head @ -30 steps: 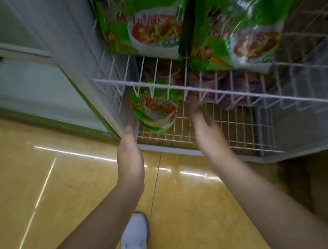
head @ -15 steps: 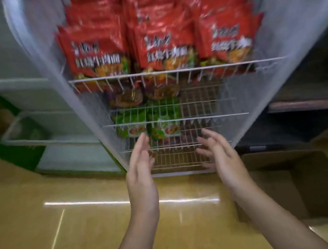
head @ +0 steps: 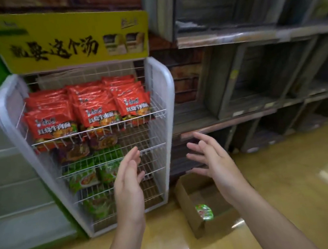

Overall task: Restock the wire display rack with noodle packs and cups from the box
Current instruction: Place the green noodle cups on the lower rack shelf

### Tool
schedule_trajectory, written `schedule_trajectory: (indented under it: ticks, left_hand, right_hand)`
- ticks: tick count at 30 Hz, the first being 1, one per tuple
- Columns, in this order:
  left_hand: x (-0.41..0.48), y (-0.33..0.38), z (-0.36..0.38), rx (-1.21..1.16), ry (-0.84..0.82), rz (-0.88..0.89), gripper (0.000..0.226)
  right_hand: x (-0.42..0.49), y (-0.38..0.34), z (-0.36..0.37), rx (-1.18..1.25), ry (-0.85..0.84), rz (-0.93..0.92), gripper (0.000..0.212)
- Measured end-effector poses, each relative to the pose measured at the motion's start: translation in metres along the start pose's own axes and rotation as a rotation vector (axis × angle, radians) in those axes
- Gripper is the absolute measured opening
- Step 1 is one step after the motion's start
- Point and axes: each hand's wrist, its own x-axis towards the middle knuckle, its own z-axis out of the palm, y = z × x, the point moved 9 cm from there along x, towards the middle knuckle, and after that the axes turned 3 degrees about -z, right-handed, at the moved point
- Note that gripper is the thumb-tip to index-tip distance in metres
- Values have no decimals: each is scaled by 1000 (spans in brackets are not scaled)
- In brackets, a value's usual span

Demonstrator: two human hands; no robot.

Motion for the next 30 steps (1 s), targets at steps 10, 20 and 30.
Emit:
schedule_trajectory:
  ticks: [10, 20, 30]
  left_hand:
    - [-52, 9, 110, 44, -145, 32, 32]
    - [-49, -37, 251, 73, -73, 31, 29]
    - [0, -109, 313, 59, 14, -54, 27]
  right_hand:
    - [-36, 4, -114, 1, 88, -23, 33]
    - [39, 43, -252, -13, 0, -11, 31]
    - [131, 116, -282, 16, -8, 24, 25]
